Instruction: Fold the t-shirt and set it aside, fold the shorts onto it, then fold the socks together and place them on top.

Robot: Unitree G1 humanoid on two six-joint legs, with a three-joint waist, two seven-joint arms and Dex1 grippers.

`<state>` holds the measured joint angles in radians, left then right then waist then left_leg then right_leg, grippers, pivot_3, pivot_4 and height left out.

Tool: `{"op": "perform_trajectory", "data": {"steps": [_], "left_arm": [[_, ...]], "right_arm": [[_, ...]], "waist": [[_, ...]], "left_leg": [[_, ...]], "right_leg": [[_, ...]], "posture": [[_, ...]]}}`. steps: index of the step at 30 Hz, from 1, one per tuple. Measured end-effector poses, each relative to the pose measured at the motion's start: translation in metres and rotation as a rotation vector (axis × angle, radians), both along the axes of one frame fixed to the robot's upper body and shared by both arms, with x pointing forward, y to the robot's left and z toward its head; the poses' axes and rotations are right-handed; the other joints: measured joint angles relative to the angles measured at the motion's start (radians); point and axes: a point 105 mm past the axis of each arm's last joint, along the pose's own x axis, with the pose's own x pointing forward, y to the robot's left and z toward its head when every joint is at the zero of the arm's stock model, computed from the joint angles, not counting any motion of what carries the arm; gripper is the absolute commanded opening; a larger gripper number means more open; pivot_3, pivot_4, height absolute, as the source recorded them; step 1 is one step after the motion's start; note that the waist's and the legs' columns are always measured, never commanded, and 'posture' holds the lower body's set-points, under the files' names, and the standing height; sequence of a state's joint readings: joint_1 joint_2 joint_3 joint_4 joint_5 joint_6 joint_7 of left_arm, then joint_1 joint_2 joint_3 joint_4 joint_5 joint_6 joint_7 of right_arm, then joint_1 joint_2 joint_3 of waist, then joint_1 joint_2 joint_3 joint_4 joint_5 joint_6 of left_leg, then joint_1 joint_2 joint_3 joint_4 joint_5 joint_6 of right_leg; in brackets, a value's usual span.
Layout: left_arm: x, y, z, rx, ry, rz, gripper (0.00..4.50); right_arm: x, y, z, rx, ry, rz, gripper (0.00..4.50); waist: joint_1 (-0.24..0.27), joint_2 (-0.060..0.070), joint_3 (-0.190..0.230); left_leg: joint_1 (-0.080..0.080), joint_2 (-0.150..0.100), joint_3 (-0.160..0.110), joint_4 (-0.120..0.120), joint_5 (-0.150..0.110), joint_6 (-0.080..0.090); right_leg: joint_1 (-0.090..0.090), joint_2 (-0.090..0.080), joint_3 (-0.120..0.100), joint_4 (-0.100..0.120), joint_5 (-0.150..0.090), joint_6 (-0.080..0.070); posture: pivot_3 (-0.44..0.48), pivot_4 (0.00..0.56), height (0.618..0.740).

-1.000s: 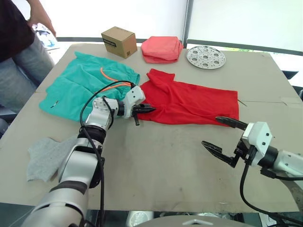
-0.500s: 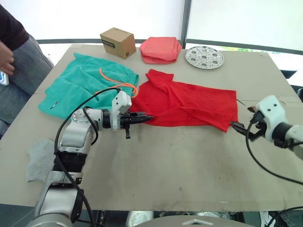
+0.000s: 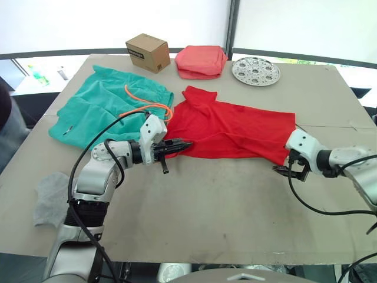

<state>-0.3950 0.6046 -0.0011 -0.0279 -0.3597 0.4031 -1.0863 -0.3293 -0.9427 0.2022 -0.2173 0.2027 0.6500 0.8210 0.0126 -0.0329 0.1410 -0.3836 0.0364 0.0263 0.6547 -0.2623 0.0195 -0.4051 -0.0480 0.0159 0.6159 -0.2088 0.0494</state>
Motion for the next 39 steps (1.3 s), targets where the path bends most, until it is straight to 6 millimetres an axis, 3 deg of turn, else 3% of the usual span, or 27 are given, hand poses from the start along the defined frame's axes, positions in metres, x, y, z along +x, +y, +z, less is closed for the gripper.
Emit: {"op": "perform_trajectory", "data": {"steps": [5,9,13,15,20,25,29,33,36,39], "left_arm": [[0.000,0.000,0.001,0.000,-0.007,-0.001,0.05],[0.000,0.000,-0.001,-0.002,-0.013,0.002,0.00],[-0.001,-0.001,-0.006,-0.004,-0.004,0.013,0.00],[-0.002,-0.002,-0.008,-0.007,-0.003,0.012,0.00],[-0.002,-0.001,-0.009,-0.008,-0.008,0.024,0.00],[-0.005,0.001,-0.008,-0.046,0.025,0.041,0.00],[-0.047,0.017,-0.004,-0.097,0.171,0.043,0.00],[-0.098,0.019,-0.019,-0.091,0.368,0.010,0.00],[-0.137,0.022,-0.014,-0.110,0.507,-0.011,0.00],[-0.152,0.024,-0.004,-0.128,0.554,-0.028,0.00]], "right_arm": [[0.002,0.003,-0.008,-0.018,-0.002,-0.026,4.50],[0.006,0.004,-0.012,-0.015,-0.005,-0.071,2.81],[0.006,0.002,-0.014,-0.019,0.005,-0.097,0.78],[0.005,0.001,-0.015,-0.017,0.019,-0.107,0.05],[0.004,-0.002,-0.012,-0.010,0.022,-0.103,0.05],[-0.010,-0.005,0.011,0.076,0.039,-0.054,0.05],[-0.056,-0.010,0.025,0.170,0.184,0.039,0.05],[-0.088,-0.010,0.018,0.204,0.306,0.072,0.05],[-0.114,-0.011,0.019,0.239,0.366,0.065,0.05],[-0.126,-0.013,0.025,0.255,0.380,0.059,0.05]], "waist": [[-0.001,0.000,0.000],[0.000,0.000,0.000],[0.000,0.000,0.000],[0.000,0.000,0.000],[0.000,0.000,0.000],[0.001,0.000,0.000],[-0.007,0.000,0.000],[-0.011,0.000,0.001],[-0.003,-0.001,0.001],[0.002,0.000,0.001]], "left_leg": [[0.000,0.000,0.000,0.000,0.000,0.000],[0.000,0.000,0.000,0.000,0.000,0.000],[0.000,0.000,0.000,0.000,0.000,0.000],[0.000,0.000,0.000,0.000,0.000,0.000],[0.000,0.000,0.000,0.000,0.000,0.000],[-0.001,0.000,-0.001,0.000,0.000,0.000],[0.001,0.002,-0.005,-0.002,0.000,0.000],[0.003,0.003,-0.004,-0.002,0.000,0.000],[0.003,0.003,-0.004,0.000,0.000,0.000],[0.004,0.002,-0.003,0.001,0.000,0.000]], "right_leg": [[0.000,0.000,0.000,0.000,0.000,0.000],[0.000,0.000,0.000,0.000,0.000,0.000],[0.000,0.000,0.000,0.000,0.000,0.000],[0.000,0.000,0.000,0.000,0.000,0.000],[0.000,0.000,0.000,0.000,0.000,0.000],[0.000,0.000,-0.001,0.000,0.000,0.000],[0.000,0.000,0.000,0.000,0.000,0.000],[0.001,-0.001,0.001,0.000,-0.004,-0.002],[0.000,-0.004,0.001,0.001,-0.006,0.001],[0.000,-0.005,0.000,0.000,-0.006,0.002]], "posture": [[0.000,0.150,0.740],[0.000,0.150,0.740],[0.000,0.150,0.740],[0.000,0.150,0.740],[0.000,0.150,0.740],[0.000,0.150,0.740],[0.000,0.150,0.740],[0.000,0.150,0.740],[0.000,0.150,0.740],[0.000,0.150,0.740]]}}
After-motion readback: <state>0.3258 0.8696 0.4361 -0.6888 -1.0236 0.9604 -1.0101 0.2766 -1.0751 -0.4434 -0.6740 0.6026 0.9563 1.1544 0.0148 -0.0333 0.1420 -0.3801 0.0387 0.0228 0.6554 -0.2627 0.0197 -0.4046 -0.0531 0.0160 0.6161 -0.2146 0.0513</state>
